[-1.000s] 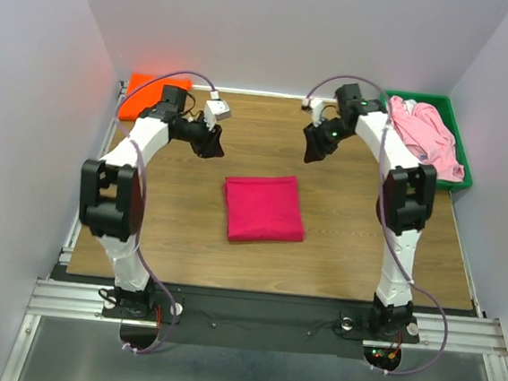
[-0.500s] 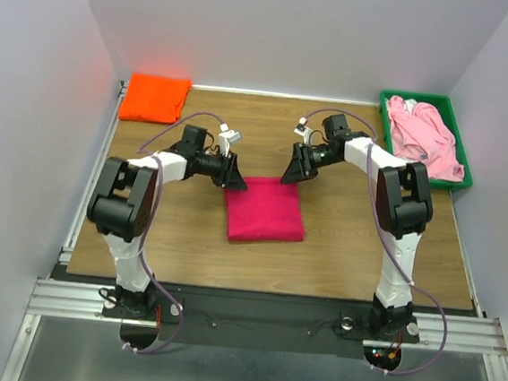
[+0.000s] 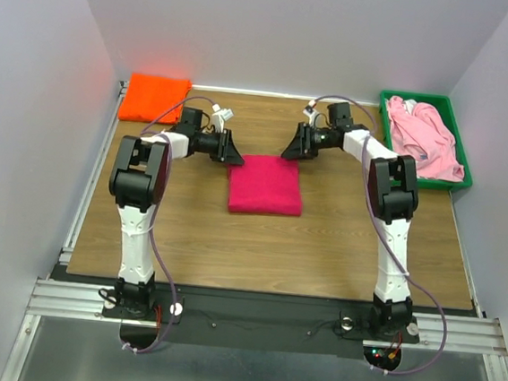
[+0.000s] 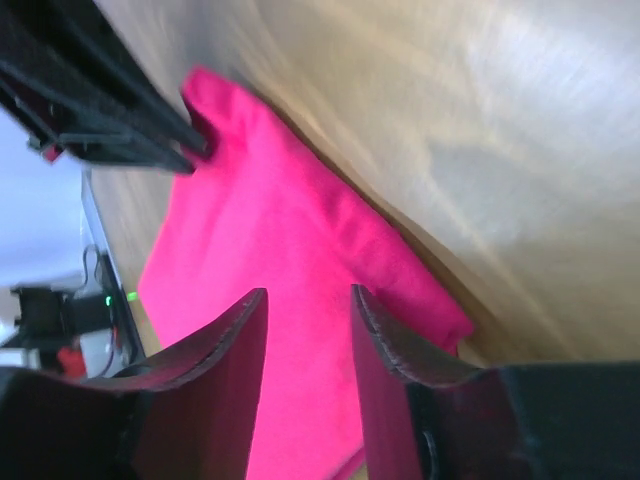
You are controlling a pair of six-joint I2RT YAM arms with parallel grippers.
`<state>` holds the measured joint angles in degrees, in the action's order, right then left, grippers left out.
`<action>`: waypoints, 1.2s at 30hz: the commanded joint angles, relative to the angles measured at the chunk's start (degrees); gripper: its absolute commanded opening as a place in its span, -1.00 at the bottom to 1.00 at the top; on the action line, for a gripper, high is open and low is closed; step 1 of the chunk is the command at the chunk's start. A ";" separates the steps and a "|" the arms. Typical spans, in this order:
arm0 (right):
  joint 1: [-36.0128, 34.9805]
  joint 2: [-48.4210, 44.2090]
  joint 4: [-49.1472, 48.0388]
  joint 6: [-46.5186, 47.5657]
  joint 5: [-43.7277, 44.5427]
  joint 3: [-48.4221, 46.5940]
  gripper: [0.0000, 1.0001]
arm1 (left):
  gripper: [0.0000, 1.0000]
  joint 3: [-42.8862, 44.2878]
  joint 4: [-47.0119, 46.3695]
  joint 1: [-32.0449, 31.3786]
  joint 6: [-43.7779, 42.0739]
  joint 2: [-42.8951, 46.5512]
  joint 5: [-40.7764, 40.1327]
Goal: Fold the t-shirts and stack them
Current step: Fold the tshirt
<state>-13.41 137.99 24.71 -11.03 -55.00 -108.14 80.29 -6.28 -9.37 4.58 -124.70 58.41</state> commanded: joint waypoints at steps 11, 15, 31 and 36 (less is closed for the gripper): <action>-5.83 -19.96 -10.11 -6.73 -3.45 22.00 -0.05 | -0.42 -22.10 -12.50 -5.49 10.44 22.23 2.85; -5.49 -13.73 -10.29 -6.73 -2.84 22.09 -0.10 | -0.45 -21.49 -12.35 -4.70 12.38 14.24 1.80; -2.93 -26.88 -8.54 -10.33 -6.17 28.15 -0.13 | -0.51 -17.18 15.60 -4.42 -15.13 23.88 5.48; -7.15 -27.08 -8.80 -9.81 -5.64 31.14 -0.15 | -0.50 -21.91 7.27 -10.57 -9.16 25.74 6.10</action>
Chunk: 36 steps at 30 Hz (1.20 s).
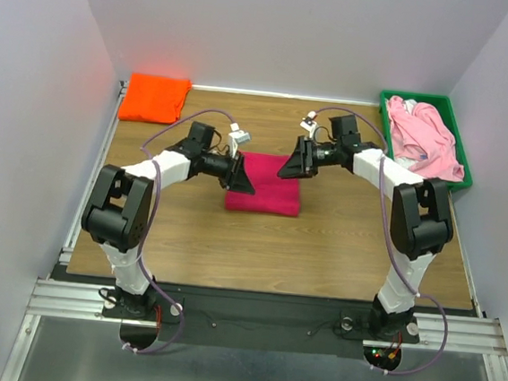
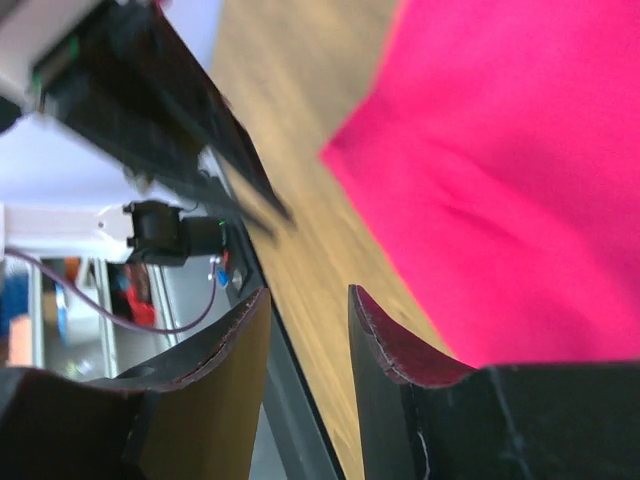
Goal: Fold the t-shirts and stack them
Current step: Fold the tshirt
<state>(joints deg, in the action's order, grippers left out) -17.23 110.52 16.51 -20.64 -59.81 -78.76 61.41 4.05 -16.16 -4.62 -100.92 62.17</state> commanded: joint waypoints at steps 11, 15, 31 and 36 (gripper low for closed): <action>-1.75 12.88 -0.43 8.16 7.66 5.37 -0.27 | -0.46 -4.89 -10.57 6.04 7.26 -14.91 1.28; -0.52 12.53 2.45 11.75 15.57 3.45 -0.31 | -0.46 -4.90 -1.29 7.55 -1.13 -13.09 2.08; -19.84 -5.58 8.36 29.48 37.02 -2.98 -0.03 | 0.72 -3.14 -0.45 25.65 -1.09 22.96 -15.23; -29.43 -2.60 5.73 37.94 52.84 -3.24 -0.03 | 0.97 -1.46 -3.07 31.53 4.43 28.31 -17.63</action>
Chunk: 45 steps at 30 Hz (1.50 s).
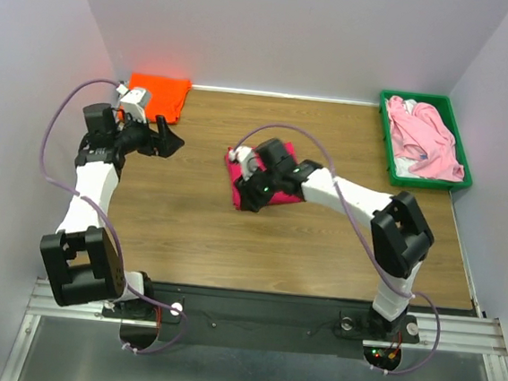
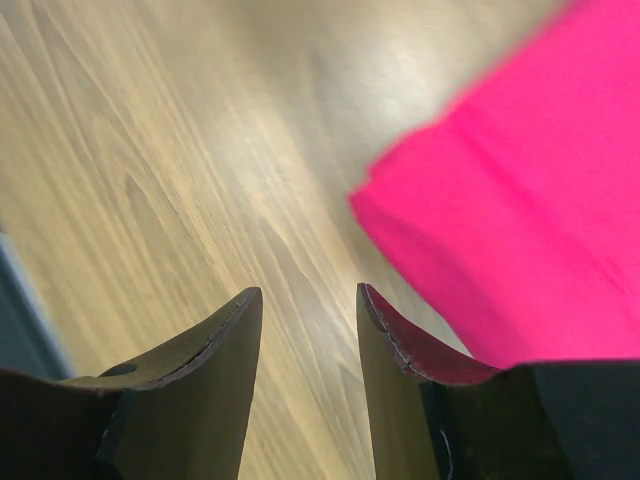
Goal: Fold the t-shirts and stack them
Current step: Fold the tshirt, then neatly place the folded tshirt to the corner
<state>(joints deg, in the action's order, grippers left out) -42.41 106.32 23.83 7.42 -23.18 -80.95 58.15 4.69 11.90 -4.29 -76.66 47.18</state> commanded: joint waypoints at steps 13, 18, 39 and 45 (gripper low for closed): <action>-11.55 7.58 -8.89 15.25 29.50 0.00 -0.01 | 0.97 -3.91 -5.65 5.68 4.82 4.68 0.55; -12.08 9.60 -9.68 16.31 29.51 0.09 -0.01 | 0.97 -6.20 -8.20 5.68 7.27 4.07 -0.59; -8.13 8.46 -10.74 9.98 21.08 -4.30 -0.99 | 0.92 -17.20 -30.95 -11.72 39.79 -12.53 -10.00; -6.63 9.25 -10.48 7.61 19.40 -6.41 -0.99 | 0.97 -14.91 -36.05 -15.85 48.41 -21.94 -13.87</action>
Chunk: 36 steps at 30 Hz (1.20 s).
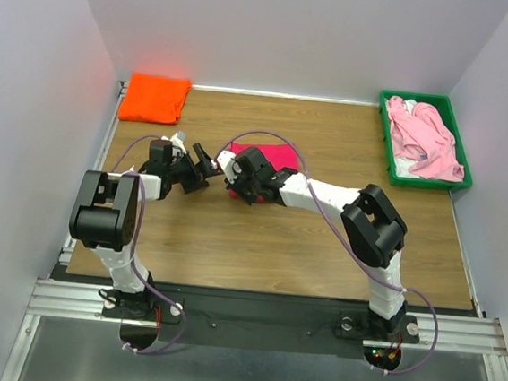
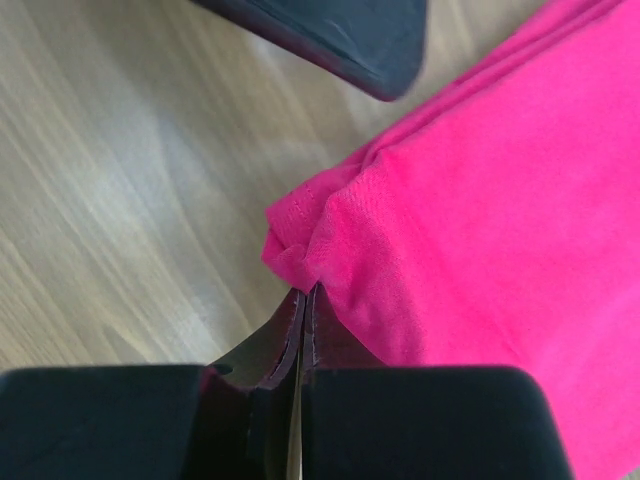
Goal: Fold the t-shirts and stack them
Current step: Neatly place the folded tshirt to the corner
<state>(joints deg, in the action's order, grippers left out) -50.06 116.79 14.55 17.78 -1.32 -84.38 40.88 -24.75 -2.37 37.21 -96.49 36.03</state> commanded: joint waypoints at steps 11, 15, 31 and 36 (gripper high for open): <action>2.07 0.54 0.31 -5.65 -3.77 -8.87 -0.99 | 0.97 4.56 -15.59 -8.35 16.66 -10.74 -4.83; 2.08 0.45 1.18 -5.83 -4.74 -9.84 -0.99 | 0.97 6.22 -15.76 -8.88 18.15 -12.05 -7.29; 1.99 0.89 1.80 -6.88 -6.06 -9.84 -0.99 | 0.28 17.12 -18.31 -9.23 19.39 -23.30 -8.43; 1.99 1.33 1.80 -6.97 -5.88 -10.01 -0.99 | -0.43 19.14 -19.02 -9.67 18.08 -24.98 -8.43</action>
<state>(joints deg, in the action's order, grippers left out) -48.27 118.28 17.34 11.68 -6.50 -91.88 58.06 -43.57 -11.42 57.30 -120.27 29.50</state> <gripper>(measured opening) 0.016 0.405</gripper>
